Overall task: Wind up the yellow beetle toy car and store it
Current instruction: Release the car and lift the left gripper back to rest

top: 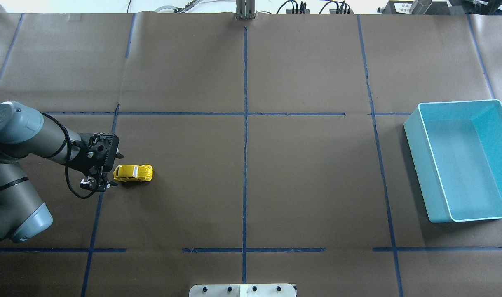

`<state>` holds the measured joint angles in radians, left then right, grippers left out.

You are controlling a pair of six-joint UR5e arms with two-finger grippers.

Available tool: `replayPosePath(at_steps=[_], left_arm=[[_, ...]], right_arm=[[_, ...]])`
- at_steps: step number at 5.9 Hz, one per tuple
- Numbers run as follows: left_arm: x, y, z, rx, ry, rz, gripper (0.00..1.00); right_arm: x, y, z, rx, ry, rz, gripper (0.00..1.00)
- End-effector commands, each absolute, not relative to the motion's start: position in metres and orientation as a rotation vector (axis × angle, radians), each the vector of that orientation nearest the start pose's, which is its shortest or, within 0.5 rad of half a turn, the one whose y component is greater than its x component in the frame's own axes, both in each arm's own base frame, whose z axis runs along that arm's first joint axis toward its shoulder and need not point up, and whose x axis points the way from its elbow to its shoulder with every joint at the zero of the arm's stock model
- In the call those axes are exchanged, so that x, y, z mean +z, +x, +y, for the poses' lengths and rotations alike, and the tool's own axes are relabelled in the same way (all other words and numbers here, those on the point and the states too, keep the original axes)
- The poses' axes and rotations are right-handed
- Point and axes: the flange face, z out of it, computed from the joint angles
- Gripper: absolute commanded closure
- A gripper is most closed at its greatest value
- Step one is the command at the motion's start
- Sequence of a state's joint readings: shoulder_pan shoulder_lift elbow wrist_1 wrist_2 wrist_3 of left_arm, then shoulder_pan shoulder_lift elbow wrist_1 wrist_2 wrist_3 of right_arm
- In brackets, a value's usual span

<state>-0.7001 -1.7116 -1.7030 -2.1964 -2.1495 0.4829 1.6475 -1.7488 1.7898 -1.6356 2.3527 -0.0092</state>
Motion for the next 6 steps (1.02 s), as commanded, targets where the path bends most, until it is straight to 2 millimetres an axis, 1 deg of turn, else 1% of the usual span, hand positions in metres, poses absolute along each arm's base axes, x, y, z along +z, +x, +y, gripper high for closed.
replayPosePath(at_steps=[1, 2, 3, 4, 5, 6], left_arm=[[0.453, 0.376, -0.426, 1.477, 0.833, 0.776, 0.0], [0.453, 0.374, -0.428, 1.474, 0.829, 0.78, 0.0], [0.45, 0.361, -0.436, 1.448, 0.817, 0.81, 0.0], [0.444, 0.337, -0.451, 1.364, 0.755, 0.873, 0.0], [0.414, 0.317, -0.453, 1.234, 0.617, 0.932, 0.0], [0.379, 0.305, -0.441, 1.171, 0.501, 0.924, 0.0]], right_arm=[[0.637, 0.095, -0.409, 0.074, 0.011, -0.783, 0.0], [0.637, 0.095, -0.409, 0.073, 0.012, -0.783, 0.0], [0.637, 0.095, -0.409, 0.074, 0.011, -0.783, 0.0], [0.637, 0.095, -0.409, 0.074, 0.011, -0.783, 0.0], [0.637, 0.095, -0.409, 0.073, 0.012, -0.783, 0.0], [0.637, 0.095, -0.409, 0.073, 0.012, -0.783, 0.0]])
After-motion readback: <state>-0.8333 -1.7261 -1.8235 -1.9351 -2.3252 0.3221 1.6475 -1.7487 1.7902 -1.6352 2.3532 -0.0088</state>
